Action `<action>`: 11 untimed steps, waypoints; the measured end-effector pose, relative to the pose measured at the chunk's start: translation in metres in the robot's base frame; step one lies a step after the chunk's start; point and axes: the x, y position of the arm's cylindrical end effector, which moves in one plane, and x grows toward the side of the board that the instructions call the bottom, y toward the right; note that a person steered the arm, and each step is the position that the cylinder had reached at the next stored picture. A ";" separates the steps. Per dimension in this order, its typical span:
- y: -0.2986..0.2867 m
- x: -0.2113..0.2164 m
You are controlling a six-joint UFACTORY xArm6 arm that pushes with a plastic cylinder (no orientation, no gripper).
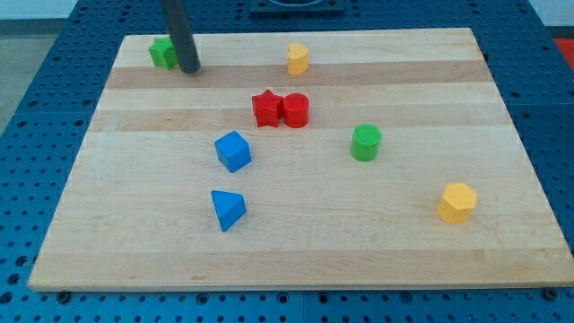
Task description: Move your arm to the top right of the red circle
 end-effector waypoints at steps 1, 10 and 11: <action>0.040 0.007; 0.229 0.084; 0.234 0.082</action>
